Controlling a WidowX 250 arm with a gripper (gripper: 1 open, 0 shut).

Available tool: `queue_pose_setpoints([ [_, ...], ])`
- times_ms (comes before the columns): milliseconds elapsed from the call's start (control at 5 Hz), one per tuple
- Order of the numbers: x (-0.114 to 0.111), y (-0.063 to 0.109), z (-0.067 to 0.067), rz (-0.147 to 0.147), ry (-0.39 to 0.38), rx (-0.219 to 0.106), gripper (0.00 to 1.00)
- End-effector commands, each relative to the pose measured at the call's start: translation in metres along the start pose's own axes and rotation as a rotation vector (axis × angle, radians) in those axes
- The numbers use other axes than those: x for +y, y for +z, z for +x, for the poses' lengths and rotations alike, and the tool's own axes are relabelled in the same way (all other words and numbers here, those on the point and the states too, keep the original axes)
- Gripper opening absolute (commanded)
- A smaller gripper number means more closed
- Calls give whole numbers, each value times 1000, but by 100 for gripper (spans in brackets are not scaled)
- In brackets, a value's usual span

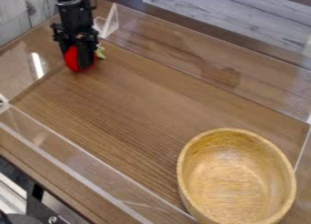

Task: Move the red object to the right side of the table

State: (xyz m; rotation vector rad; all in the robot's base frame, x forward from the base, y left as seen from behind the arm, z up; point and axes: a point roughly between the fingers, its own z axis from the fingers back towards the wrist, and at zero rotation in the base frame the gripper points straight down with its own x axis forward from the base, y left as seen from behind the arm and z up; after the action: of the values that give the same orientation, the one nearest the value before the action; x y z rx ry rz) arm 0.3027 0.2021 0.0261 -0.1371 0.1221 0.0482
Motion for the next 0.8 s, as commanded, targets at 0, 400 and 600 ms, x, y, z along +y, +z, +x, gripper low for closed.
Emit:
queue_pose_setpoints([
  [0,7,23,6,12,26,-37,0],
  [400,12,17,6,-12,39,-8,0],
  [600,13,11,6,-18,25,6,0],
])
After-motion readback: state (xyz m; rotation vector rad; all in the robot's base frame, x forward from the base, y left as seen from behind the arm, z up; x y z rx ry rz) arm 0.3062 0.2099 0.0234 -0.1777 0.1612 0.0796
